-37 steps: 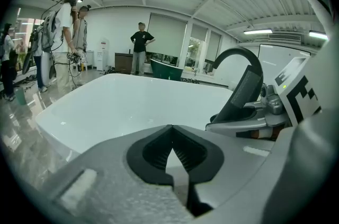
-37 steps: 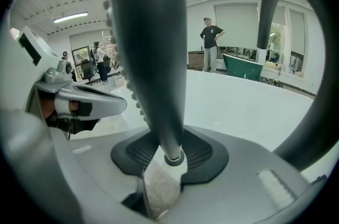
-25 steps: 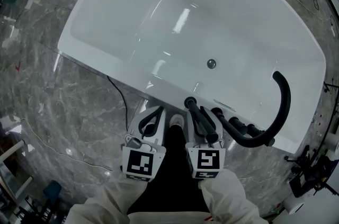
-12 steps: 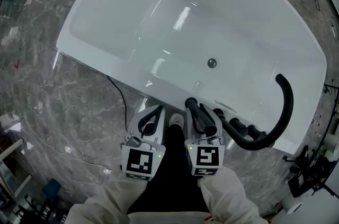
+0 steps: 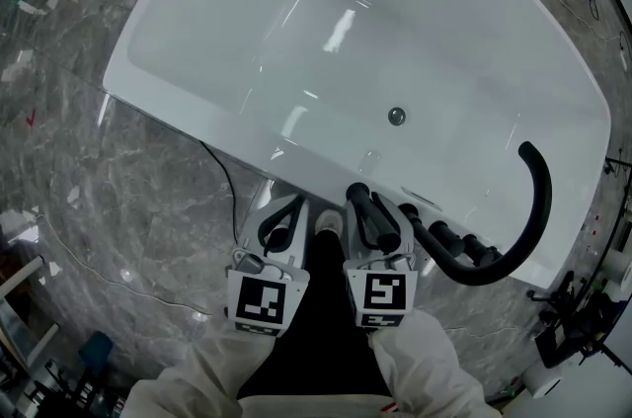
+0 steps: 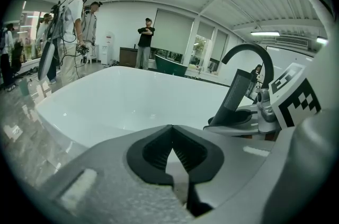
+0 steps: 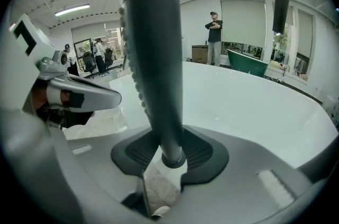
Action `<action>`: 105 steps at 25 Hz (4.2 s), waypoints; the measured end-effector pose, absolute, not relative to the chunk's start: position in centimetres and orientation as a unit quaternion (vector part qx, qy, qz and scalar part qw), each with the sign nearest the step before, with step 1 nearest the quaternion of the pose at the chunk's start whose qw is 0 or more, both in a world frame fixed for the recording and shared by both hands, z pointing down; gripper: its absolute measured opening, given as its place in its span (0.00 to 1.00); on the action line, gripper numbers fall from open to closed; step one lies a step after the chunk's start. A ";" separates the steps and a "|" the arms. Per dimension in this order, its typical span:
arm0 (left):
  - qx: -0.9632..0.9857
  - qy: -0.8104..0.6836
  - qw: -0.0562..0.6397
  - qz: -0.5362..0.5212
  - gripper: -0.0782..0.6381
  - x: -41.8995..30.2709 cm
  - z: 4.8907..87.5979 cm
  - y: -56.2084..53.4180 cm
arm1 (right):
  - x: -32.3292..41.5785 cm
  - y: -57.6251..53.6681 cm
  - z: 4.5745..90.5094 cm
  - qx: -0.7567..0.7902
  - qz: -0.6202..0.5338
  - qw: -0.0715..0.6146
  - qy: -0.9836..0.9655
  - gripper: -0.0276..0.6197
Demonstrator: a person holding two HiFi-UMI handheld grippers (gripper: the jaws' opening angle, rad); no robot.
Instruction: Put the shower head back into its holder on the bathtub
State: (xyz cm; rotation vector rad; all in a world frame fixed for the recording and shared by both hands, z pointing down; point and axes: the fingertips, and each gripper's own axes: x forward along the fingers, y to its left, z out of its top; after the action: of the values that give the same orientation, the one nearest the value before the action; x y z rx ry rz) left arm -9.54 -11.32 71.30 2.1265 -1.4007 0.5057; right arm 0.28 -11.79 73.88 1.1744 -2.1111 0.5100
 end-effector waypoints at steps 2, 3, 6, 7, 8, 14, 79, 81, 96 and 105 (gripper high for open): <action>0.788 -0.519 0.271 0.188 0.11 -9.5 71.5 -11.3 | 0.2 -11.7 74.0 0.448 0.193 0.331 -0.808 0.26; 0.788 -0.519 0.272 0.189 0.11 -9.4 71.6 -11.2 | 0.2 -11.7 74.0 0.448 0.193 0.331 -0.808 0.26; 0.787 -0.518 0.275 0.189 0.11 -9.3 71.7 -11.1 | 0.2 -11.7 74.0 0.448 0.191 0.334 -0.807 0.26; 0.787 -0.519 0.275 0.190 0.11 -9.3 71.7 -11.1 | 0.2 -11.7 74.0 0.448 0.190 0.334 -0.807 0.26; 0.787 -0.519 0.276 0.190 0.11 -9.4 71.8 -11.2 | 0.1 -11.7 74.0 0.448 0.190 0.334 -0.807 0.26; 0.786 -0.520 0.274 0.191 0.11 -9.5 71.7 -11.4 | 0.2 -11.9 74.1 0.454 0.208 0.324 -0.804 0.26; 0.813 -0.535 0.153 0.173 0.11 -7.4 45.1 -10.1 | 5.1 -11.6 44.5 0.450 0.162 0.189 -0.858 0.07; 0.810 -0.540 0.149 0.173 0.11 -7.3 44.9 -10.3 | 5.7 -11.9 44.2 0.449 0.157 0.186 -0.860 0.06; 0.816 -0.532 0.135 0.184 0.11 -4.6 44.0 -9.2 | 8.1 -10.4 45.4 0.445 0.171 0.181 -0.860 0.05; 0.832 -0.513 0.126 0.170 0.11 -5.8 43.2 -6.1 | 6.8 -7.1 44.8 0.473 0.164 0.191 -0.845 0.05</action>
State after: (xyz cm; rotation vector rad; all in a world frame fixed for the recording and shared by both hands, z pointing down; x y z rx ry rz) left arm -5.79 -6.09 43.19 2.4235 -1.4928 0.4957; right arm 6.80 -7.07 44.80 1.3273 -2.3723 0.4612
